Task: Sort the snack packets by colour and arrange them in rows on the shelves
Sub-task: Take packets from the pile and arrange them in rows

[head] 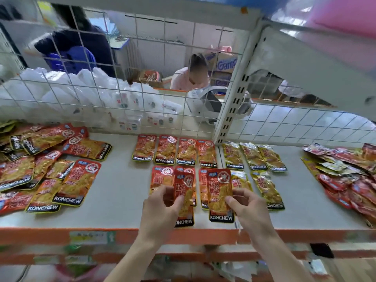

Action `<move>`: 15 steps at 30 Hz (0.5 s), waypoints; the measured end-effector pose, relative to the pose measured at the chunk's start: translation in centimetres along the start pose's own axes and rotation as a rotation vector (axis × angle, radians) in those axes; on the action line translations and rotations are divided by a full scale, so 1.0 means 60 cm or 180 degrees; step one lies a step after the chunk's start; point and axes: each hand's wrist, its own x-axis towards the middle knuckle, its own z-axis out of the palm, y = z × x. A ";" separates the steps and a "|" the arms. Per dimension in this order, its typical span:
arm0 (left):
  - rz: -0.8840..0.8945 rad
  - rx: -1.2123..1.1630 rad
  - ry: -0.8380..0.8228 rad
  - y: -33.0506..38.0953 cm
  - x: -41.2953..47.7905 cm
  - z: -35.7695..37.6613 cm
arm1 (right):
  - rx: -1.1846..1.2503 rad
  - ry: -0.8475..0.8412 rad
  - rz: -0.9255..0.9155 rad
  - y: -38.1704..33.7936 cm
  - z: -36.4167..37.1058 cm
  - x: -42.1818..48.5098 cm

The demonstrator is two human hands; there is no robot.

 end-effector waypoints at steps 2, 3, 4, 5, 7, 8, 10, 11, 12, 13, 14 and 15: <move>0.0044 0.0153 0.0051 0.003 -0.003 0.007 | -0.0073 -0.0030 -0.0015 0.008 -0.004 0.004; 0.0049 0.0210 0.0063 0.005 -0.004 0.010 | -0.0130 -0.0033 -0.0039 0.012 -0.004 0.007; 0.0060 0.0281 0.0074 0.006 -0.003 0.013 | -0.0200 -0.0037 -0.0067 0.015 -0.004 0.008; 0.0083 0.0371 0.0085 0.006 -0.002 0.015 | -0.0275 -0.0047 -0.0083 0.018 -0.003 0.010; 0.0102 0.0523 0.0119 0.004 0.001 0.019 | -0.0388 -0.0094 -0.0086 0.027 0.001 0.013; 0.0102 0.0564 0.0137 0.002 0.002 0.021 | -0.0427 -0.0123 -0.0097 0.032 0.003 0.014; 0.0106 0.0601 0.0154 -0.002 0.004 0.026 | -0.0475 -0.0139 -0.0129 0.040 0.005 0.017; 0.0128 0.0628 0.0171 -0.002 0.004 0.028 | -0.0501 -0.0125 -0.0152 0.042 0.005 0.018; 0.0157 0.0663 0.0188 -0.003 0.006 0.030 | -0.0532 -0.0110 -0.0186 0.044 0.005 0.018; 0.0175 0.0680 0.0198 -0.004 0.006 0.032 | -0.0563 -0.0102 -0.0216 0.045 0.006 0.019; 0.0173 0.0678 0.0198 -0.005 0.007 0.033 | -0.0580 -0.0101 -0.0235 0.045 0.007 0.019; 0.0168 0.0667 0.0190 -0.006 0.008 0.034 | -0.0582 -0.0102 -0.0247 0.045 0.008 0.018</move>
